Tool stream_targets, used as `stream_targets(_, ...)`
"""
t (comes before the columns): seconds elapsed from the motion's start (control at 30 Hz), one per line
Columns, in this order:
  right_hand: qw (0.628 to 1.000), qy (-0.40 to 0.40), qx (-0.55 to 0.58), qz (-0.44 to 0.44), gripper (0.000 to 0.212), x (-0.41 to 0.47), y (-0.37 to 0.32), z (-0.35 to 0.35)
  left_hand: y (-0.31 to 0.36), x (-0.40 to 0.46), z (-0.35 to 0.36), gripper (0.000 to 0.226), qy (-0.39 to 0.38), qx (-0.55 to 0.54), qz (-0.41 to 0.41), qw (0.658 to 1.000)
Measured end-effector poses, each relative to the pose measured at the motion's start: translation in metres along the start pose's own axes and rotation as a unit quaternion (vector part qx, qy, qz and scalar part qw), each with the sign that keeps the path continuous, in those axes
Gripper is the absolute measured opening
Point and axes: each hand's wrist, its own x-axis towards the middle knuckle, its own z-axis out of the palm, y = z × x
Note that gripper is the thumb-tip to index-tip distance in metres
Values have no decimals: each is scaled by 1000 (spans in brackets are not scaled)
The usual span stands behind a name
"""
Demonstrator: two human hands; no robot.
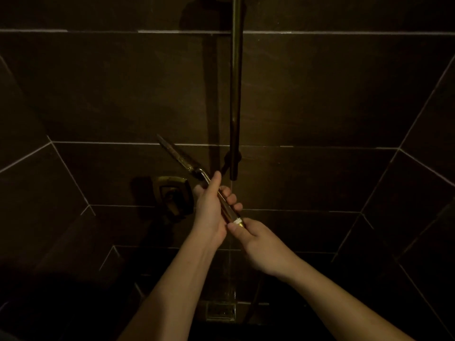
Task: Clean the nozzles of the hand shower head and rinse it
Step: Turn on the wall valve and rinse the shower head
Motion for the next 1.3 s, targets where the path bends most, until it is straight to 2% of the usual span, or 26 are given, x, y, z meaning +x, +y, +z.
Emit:
stream_targets(0.07, 1000, 4, 1, -2, 24, 0, 2, 1, -2, 0, 0, 16, 0, 12, 11, 1000)
stream_targets(0.2, 1000, 29, 0, 10, 26, 1, 6, 1, 1, 1, -2, 32, 14, 4, -17, 1000)
stream_targets(0.43, 999, 22, 1, 26, 30, 0, 8, 3, -9, 5, 3, 31, 95, 35, 24, 995)
stream_targets(0.57, 1000, 10, 9, 12, 28, 0, 8, 6, -6, 4, 3, 34, 61, 49, 50, 996)
stream_targets(0.7, 1000, 22, 17, 11, 25, 3, 8, 5, -8, 8, 7, 21, 67, 87, 93, 990)
stream_targets(0.77, 999, 20, 37, 15, 25, 4, 10, 4, -7, 6, 9, 18, 73, 72, 75, 992)
stream_targets(0.9, 998, 19, 64, 22, 23, 2, 14, 0, -4, 2, 10, 33, 66, 50, 32, 996)
stream_targets(0.97, 998, 22, 55, 5, 21, 1, 14, 2, -4, 3, 13, 34, 71, 47, 35, 996)
stream_targets(1.07, 998, 31, 47, -18, 22, 2, 11, 5, -4, 5, 15, 23, 57, 25, 48, 997)
stream_targets(1.2, 998, 36, 47, -21, 22, 4, 8, 2, -6, 5, 11, 31, 29, 66, 74, 995)
stream_targets(1.3, 998, 31, 50, -17, 21, 6, 11, 2, -3, 5, 8, 28, 24, 53, 59, 997)
